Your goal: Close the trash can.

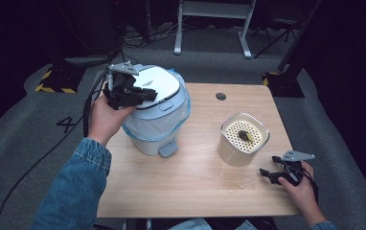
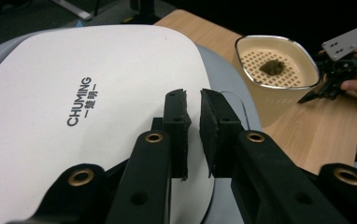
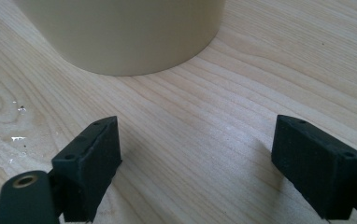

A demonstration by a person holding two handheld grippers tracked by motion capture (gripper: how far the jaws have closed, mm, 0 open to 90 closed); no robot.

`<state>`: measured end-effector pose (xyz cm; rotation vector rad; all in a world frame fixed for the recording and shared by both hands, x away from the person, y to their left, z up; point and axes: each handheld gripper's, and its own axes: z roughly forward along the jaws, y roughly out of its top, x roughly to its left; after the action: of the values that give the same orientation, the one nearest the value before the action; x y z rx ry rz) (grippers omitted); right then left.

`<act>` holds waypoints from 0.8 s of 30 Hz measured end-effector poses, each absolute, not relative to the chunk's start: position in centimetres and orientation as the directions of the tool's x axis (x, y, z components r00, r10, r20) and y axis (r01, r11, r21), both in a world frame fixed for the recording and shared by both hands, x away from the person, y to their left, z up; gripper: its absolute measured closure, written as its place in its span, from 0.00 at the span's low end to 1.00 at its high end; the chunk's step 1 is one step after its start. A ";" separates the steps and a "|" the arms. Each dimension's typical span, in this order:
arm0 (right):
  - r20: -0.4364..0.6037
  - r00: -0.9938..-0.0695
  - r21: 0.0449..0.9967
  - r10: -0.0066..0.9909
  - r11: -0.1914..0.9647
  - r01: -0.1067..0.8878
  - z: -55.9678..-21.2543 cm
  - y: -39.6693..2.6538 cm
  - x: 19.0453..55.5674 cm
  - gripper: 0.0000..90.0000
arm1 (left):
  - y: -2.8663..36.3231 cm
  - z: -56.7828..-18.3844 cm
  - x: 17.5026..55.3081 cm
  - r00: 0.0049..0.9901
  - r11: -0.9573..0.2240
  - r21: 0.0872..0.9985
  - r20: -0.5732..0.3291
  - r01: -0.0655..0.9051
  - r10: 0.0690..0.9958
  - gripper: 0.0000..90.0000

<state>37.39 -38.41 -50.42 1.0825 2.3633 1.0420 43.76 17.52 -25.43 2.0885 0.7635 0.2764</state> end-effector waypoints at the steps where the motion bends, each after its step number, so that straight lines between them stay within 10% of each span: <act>1: -0.003 -0.652 0.739 0.758 0.441 0.509 -50.4 -38.4 37.4 0.18 | 17.4 -25.5 43.9 0.787 -0.447 0.793 -0.064 0.413 0.613 0.90; 24: -0.002 -0.655 0.739 0.755 0.443 0.508 -50.4 -38.4 37.4 0.18 | 14.8 -25.6 44.1 0.787 -0.508 0.755 -0.019 0.416 0.617 1.00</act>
<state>37.36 -38.39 -50.42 1.0788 2.3674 1.0439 44.09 14.77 -25.57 2.1781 0.7622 0.3227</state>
